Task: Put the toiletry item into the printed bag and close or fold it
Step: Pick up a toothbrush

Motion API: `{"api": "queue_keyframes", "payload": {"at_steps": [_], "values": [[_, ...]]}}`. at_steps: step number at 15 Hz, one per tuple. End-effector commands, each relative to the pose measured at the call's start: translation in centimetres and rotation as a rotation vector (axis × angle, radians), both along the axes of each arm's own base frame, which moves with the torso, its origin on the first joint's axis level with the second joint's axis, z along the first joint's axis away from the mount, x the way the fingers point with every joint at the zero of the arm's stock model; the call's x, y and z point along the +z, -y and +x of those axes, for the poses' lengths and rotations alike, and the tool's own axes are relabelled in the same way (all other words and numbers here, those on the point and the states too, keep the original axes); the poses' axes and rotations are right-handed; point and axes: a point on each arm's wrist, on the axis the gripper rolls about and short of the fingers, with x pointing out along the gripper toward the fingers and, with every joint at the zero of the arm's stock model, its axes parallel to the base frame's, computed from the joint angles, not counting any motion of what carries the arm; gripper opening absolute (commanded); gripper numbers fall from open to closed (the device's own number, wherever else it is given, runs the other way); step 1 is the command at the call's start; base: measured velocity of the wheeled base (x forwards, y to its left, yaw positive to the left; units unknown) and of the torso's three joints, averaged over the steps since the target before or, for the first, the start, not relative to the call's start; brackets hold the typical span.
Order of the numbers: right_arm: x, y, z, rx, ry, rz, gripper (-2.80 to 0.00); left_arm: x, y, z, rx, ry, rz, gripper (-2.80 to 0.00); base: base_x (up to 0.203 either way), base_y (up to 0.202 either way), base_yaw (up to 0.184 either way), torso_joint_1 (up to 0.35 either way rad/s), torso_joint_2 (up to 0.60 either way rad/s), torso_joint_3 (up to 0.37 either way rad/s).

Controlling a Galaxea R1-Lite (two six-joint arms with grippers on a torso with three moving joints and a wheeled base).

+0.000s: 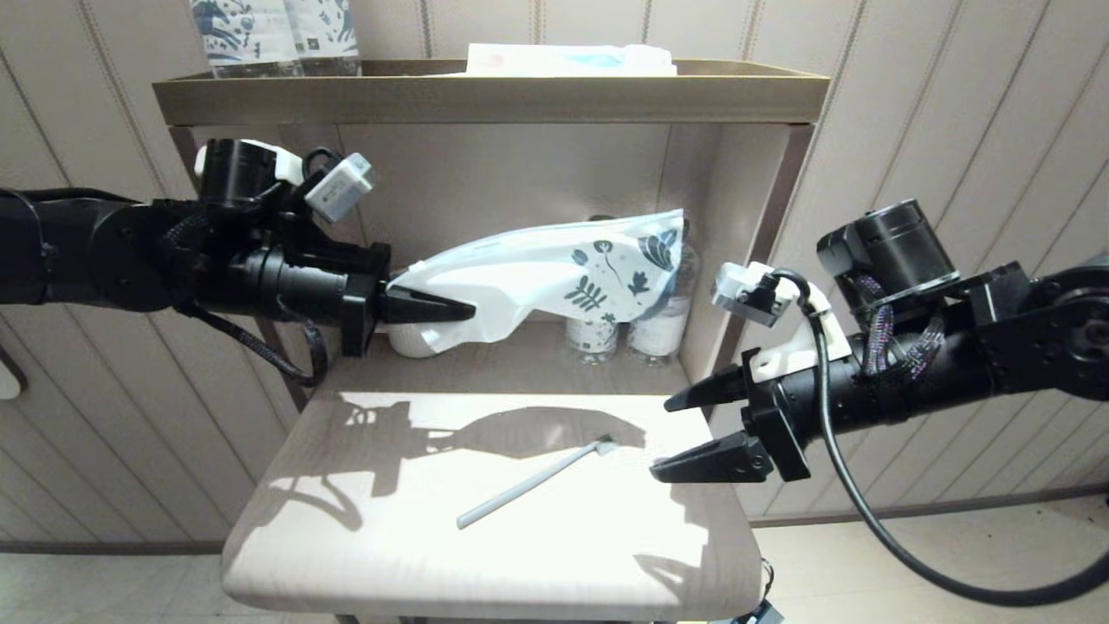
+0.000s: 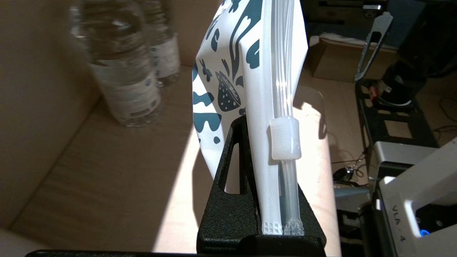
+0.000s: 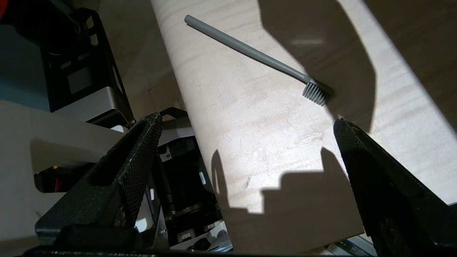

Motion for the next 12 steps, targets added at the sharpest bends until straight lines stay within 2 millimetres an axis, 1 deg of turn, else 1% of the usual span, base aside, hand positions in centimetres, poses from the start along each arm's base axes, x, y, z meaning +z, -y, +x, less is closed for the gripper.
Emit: {"api": "queue_keyframes", "payload": {"at_steps": [1,3,4,7,9,10,12], "values": [[-0.1,0.0,-0.2,0.006,-0.006,0.0,0.0,-0.9,1.4,-1.0,-0.053,-0.032,0.007,-2.8,0.0,0.0,0.0,0.0,0.0,0.0],[0.0,0.1,-0.3,0.007,-0.002,0.002,0.0,-1.0,2.1,-2.9,-0.088,-0.048,0.013,-2.8,0.0,0.0,0.0,0.0,0.0,0.0],[0.1,0.1,-0.4,0.007,0.001,0.004,0.0,-1.0,2.1,-3.9,-0.097,-0.055,0.017,-2.8,0.0,0.0,0.0,0.0,0.0,0.0],[0.4,0.1,-0.8,0.011,0.01,0.008,0.0,-1.5,1.1,-7.3,-0.072,-0.079,0.049,-2.8,0.0,0.0,0.0,0.0,0.0,0.0],[0.4,0.2,-1.1,0.012,0.01,0.008,0.0,-1.9,0.4,-9.1,-0.024,-0.085,0.084,-2.8,0.0,0.0,0.0,0.0,0.0,0.0],[0.4,0.3,-1.3,0.011,0.01,0.007,0.0,-2.0,0.0,-9.7,0.015,-0.085,0.105,-2.8,0.0,0.0,0.0,0.0,0.0,0.0],[0.0,0.1,-1.6,0.022,-0.012,0.002,0.0,-2.0,-1.3,-9.9,0.089,-0.084,0.122,-2.8,0.0,0.0,0.0,0.0,0.0,0.0]]}}
